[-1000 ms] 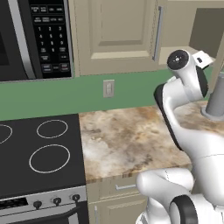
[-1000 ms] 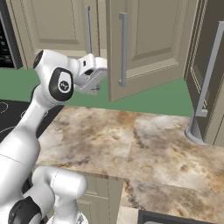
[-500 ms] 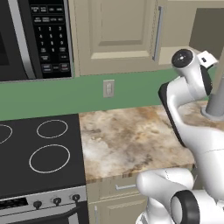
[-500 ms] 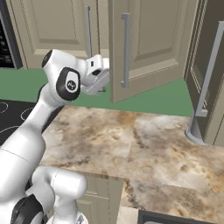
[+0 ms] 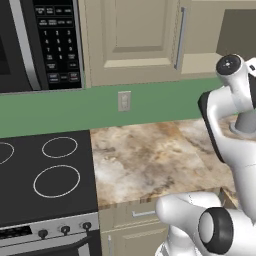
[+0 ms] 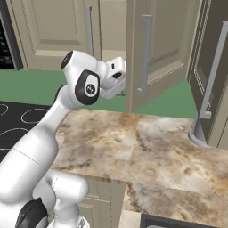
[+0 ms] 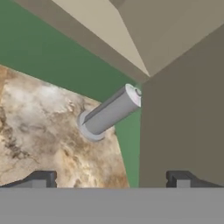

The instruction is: Open the cabinet, retrieve the rolling pin, and place it next to the meat on the cutting board to prepare for tenderizing.

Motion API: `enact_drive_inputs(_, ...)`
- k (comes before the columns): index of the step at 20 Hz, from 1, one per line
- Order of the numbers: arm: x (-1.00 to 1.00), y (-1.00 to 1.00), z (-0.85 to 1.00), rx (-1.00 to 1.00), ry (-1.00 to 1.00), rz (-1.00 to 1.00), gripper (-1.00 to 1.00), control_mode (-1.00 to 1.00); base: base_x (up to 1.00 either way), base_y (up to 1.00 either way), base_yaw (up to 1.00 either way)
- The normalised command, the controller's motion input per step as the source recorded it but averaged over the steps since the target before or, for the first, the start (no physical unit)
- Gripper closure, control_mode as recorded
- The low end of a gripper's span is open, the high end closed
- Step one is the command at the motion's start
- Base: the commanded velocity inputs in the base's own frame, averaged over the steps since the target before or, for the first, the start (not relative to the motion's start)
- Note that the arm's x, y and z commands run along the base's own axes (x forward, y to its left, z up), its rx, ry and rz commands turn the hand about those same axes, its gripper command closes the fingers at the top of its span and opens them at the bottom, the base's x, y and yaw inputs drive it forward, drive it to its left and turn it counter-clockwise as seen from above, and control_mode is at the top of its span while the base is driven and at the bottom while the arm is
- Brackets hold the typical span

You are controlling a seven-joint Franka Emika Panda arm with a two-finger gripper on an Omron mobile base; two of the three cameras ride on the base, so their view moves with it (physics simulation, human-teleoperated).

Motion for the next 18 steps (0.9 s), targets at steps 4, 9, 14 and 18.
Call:
enact_drive_inputs(4,-0.26,-0.72,-0.06,0.00,0.00,-0.08,-1.00,-1.00,0.00,0.00,0.00)
enact_drive_inputs(9,-0.22,-0.75,-0.11,0.00,0.00,-0.08,-1.00,-1.00,0.00,0.00,0.00)
enact_drive_inputs(14,-0.10,-0.48,-0.15,0.00,0.07,-0.07,-1.00,-1.00,0.00,0.00,0.00)
enact_drive_inputs(18,0.00,-0.30,-0.08,0.00,0.07,-0.06,-1.00,-1.00,0.00,0.00,0.00)
